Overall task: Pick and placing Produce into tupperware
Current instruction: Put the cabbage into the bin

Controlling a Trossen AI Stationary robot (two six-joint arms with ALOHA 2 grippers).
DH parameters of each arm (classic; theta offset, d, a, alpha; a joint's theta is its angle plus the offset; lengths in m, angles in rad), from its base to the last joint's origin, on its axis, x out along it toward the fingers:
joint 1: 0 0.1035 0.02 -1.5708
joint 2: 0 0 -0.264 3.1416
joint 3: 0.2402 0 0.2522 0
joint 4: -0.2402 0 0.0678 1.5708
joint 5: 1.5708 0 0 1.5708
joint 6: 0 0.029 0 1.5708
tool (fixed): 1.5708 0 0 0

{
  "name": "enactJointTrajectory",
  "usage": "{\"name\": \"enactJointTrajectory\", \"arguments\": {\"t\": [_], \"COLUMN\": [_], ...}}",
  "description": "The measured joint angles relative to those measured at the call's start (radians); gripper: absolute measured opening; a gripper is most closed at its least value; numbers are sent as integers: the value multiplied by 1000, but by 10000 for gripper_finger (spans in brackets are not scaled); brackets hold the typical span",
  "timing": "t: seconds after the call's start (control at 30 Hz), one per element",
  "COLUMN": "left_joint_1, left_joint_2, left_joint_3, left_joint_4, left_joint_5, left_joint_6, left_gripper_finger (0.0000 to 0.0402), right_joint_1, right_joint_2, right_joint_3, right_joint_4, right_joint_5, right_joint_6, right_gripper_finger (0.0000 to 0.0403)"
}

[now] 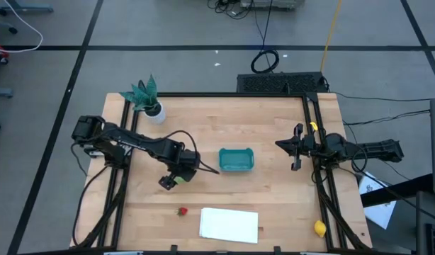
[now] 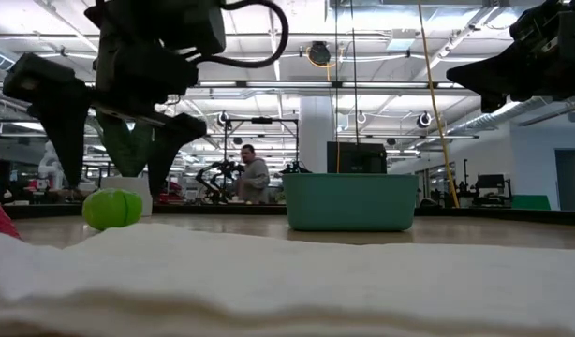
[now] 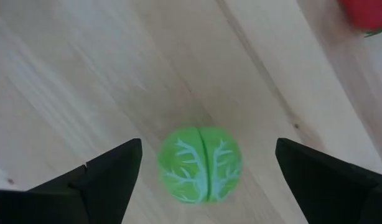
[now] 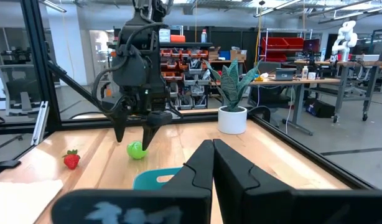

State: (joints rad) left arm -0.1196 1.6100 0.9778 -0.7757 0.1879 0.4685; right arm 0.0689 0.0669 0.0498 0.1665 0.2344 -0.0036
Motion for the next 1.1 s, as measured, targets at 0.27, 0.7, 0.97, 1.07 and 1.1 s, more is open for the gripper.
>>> {"name": "enactJointTrajectory", "arguments": {"t": [0.27,0.7,0.97,1.07,1.1], "left_joint_1": [26,29,29,29,29], "left_joint_2": [0,0,0,0,0], "left_joint_3": [-53,-97,-107,-107,-107], "left_joint_4": [56,103,134,135,134], "left_joint_5": [-1,-5,-11,-11,-11], "left_joint_6": [0,27,34,34,34], "left_gripper_finger": [376,376,376,376,376], "right_joint_1": [0,0,0,0,0], "right_joint_2": [0,0,0,0,0], "right_joint_3": [0,0,0,0,0], "right_joint_4": [0,0,0,0,0], "right_joint_5": [0,0,0,0,0], "right_joint_6": [0,0,0,0,0], "right_gripper_finger": [0,0,0,0,0]}}
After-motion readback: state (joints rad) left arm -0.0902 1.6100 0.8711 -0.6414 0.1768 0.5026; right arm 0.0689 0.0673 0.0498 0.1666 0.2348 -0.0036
